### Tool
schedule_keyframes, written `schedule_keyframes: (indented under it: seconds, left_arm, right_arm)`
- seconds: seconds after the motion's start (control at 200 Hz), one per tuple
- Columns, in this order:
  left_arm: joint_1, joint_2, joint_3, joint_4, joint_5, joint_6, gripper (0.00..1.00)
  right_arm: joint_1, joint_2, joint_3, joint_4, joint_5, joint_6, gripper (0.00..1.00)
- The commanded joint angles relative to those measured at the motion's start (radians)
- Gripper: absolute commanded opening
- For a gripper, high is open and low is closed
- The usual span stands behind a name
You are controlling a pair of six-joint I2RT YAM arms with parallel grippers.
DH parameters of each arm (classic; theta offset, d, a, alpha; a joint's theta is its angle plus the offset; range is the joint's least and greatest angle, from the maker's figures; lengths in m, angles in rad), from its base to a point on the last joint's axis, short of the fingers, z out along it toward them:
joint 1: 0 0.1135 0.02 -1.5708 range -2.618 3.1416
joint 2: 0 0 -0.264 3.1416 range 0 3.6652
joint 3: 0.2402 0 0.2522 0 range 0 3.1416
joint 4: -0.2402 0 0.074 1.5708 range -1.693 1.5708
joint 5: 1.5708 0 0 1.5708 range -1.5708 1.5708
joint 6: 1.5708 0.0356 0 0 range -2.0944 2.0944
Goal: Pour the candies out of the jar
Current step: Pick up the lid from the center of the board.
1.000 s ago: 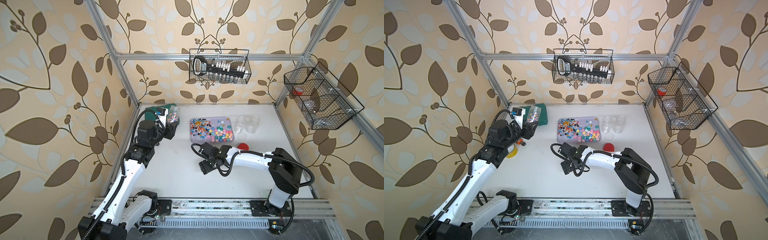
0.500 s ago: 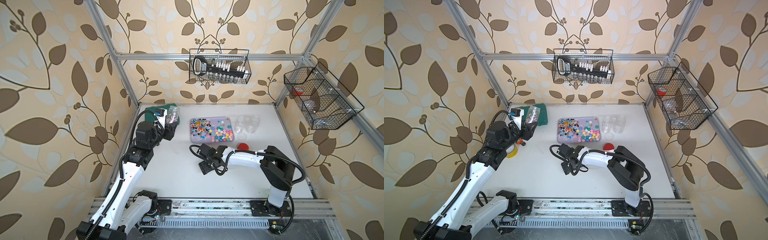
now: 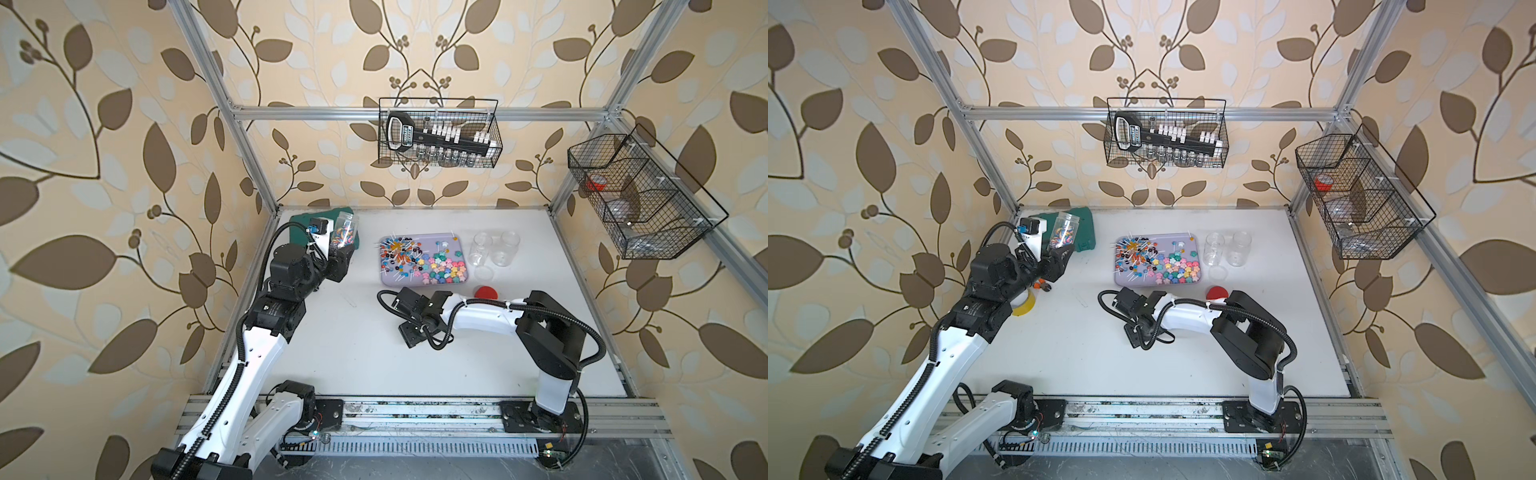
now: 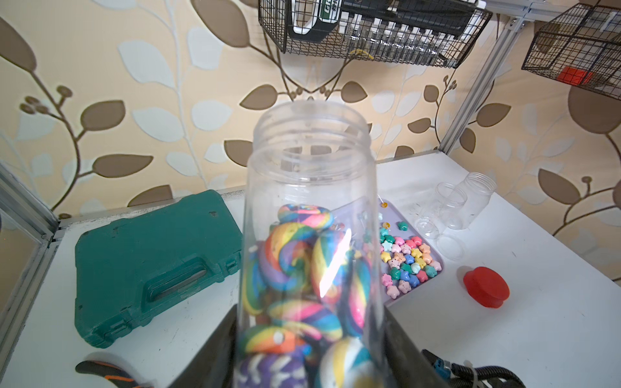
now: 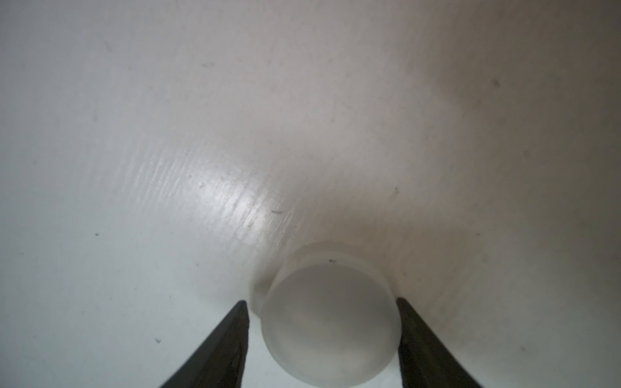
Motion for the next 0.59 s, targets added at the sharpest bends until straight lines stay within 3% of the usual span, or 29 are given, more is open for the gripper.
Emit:
schedule_keyframes:
  seconds: [0.0, 0.59]
  left_arm:
    - [0.001, -0.027, -0.003, 0.054, -0.013, 0.011, 0.20]
    - [0.001, -0.016, -0.003, 0.065, -0.010, 0.008, 0.20]
  right_arm:
    - [-0.008, -0.003, -0.004, -0.002, 0.023, -0.009, 0.63]
    - [-0.118, -0.094, -0.067, -0.001, 0.032, -0.057, 0.56]
